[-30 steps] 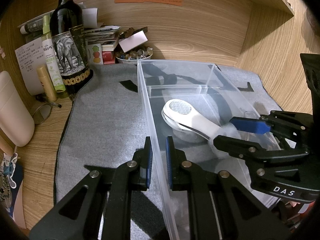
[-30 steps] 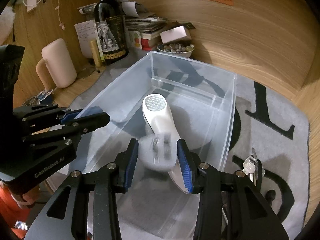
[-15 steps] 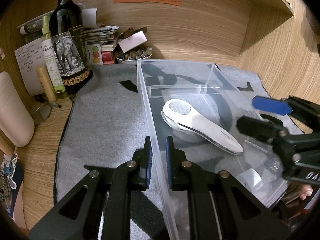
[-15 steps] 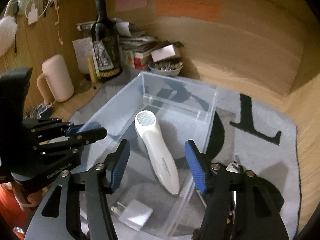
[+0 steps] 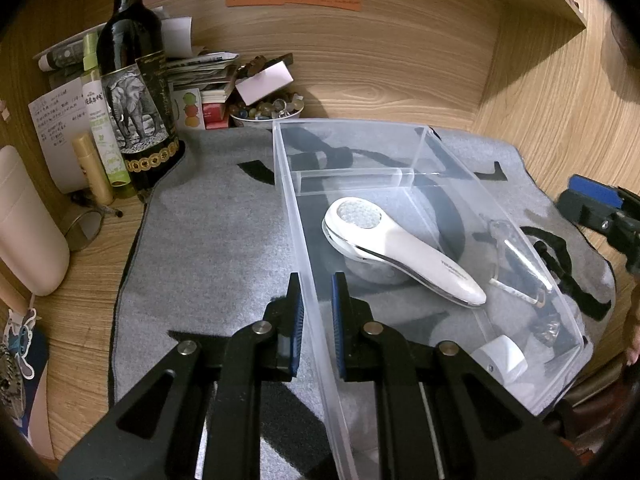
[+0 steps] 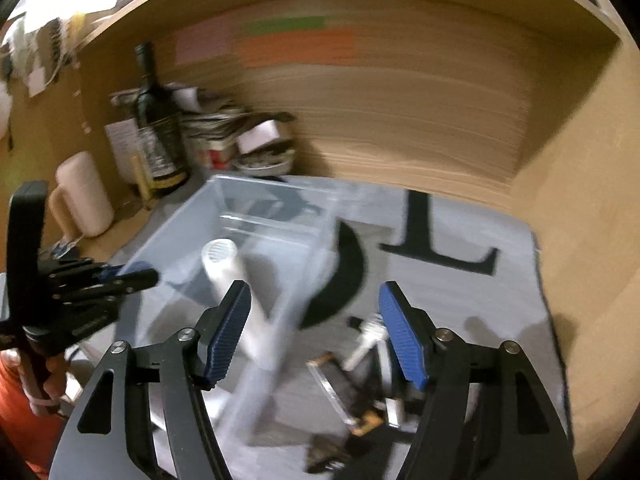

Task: Organize rigid objects
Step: 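Grasp the black-handled item on the mat with the right tool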

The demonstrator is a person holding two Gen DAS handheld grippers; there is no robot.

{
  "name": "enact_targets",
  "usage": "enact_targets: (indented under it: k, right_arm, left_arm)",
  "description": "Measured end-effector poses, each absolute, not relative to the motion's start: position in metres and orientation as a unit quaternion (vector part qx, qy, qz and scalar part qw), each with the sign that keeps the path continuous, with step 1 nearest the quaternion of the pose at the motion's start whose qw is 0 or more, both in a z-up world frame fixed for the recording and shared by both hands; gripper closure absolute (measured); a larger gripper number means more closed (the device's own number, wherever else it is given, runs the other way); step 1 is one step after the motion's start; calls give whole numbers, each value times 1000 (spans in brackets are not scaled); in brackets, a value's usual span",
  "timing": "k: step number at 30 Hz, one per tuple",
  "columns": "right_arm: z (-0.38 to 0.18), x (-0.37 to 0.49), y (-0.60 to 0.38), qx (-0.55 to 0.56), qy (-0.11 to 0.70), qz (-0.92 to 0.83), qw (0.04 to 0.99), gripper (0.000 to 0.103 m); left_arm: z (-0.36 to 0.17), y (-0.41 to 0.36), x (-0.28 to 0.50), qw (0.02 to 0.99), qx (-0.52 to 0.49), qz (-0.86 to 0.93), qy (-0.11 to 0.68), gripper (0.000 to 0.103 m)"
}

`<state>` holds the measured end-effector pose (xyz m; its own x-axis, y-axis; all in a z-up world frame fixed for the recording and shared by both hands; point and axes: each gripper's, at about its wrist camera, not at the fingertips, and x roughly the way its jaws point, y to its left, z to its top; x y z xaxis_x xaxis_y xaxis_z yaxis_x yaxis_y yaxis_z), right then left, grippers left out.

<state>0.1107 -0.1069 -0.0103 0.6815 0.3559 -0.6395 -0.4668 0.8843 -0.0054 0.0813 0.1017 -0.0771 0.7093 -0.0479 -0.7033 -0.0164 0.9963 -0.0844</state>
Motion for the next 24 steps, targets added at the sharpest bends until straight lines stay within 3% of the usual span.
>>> enact_targets:
  k: [6,24]
  right_arm:
    - [-16,115,-153,-68,340,165,923,33]
    - [-87,133,-194,-24,433,127,892,33]
  left_arm:
    - [-77,102,81,924,-41,-8,381,91]
    - [-78,97,82,923,-41,-2,384,91]
